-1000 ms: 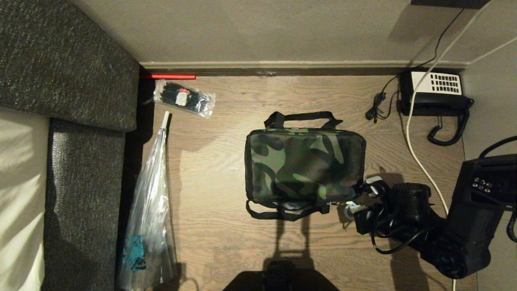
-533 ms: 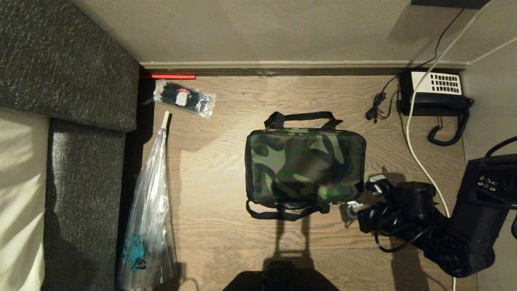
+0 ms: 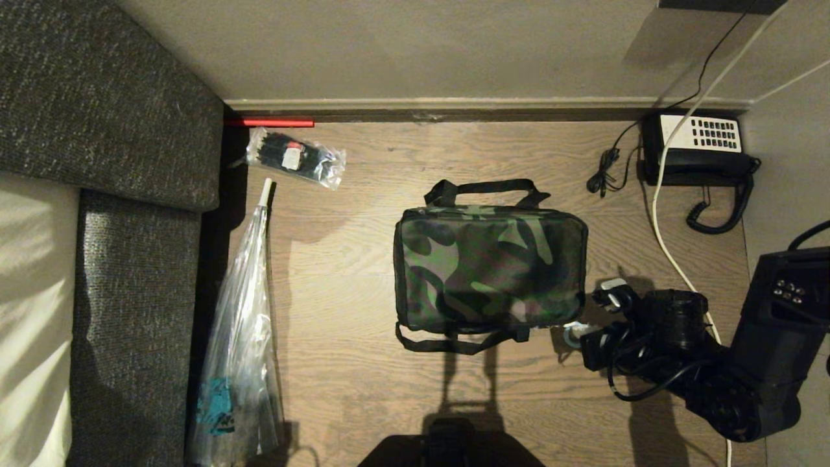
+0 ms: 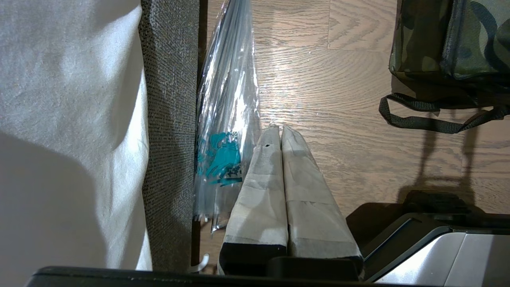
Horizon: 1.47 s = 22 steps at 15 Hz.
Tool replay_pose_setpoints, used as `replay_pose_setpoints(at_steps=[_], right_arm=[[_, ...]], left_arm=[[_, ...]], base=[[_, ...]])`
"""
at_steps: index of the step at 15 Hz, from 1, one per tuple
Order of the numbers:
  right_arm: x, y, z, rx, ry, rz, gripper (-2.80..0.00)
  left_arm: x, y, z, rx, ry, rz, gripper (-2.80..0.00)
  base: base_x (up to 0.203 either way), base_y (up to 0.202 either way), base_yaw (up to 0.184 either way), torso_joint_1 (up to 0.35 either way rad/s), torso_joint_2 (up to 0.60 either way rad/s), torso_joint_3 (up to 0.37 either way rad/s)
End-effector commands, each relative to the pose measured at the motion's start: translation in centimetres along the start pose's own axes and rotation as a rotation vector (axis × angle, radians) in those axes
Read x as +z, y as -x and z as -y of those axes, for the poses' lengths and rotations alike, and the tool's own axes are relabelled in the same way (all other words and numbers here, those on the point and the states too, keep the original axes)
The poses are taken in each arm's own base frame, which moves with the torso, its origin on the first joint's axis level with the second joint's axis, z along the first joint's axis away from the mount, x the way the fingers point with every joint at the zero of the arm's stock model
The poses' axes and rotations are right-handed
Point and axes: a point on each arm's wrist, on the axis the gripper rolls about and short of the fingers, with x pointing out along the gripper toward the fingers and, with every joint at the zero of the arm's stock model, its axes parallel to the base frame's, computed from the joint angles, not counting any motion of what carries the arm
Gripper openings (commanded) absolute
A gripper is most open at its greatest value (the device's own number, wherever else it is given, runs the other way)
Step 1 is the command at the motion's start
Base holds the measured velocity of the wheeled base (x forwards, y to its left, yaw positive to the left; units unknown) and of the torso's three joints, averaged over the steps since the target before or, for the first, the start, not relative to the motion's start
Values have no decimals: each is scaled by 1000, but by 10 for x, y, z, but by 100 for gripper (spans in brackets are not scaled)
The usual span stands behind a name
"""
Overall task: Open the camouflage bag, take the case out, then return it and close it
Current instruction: Open the top of the storage box
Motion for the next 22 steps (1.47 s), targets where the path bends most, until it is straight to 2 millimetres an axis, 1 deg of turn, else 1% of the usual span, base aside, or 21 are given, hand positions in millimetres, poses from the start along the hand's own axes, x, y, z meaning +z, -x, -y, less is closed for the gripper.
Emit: replay_pose_setpoints(at_steps=[1,4,11,22], right_arm=[[1,0,3,-10,-6,10,-280],[1,0,9,-24,-12,11,-280],[3,2,13,-36,-21,18,-280],[3,5,26,-73,-34,22,-280]], left_arm=[[0,0,0,0,0,-3,-280],[0,0,0,0,0,-3,-280],[0,0,0,0,0,-3,-280],[0,0,0,0,0,-3,-280]], base=[[0,0,0,0,0,0],[0,0,0,0,0,0],[0,0,0,0,0,0],[0,0,0,0,0,0]])
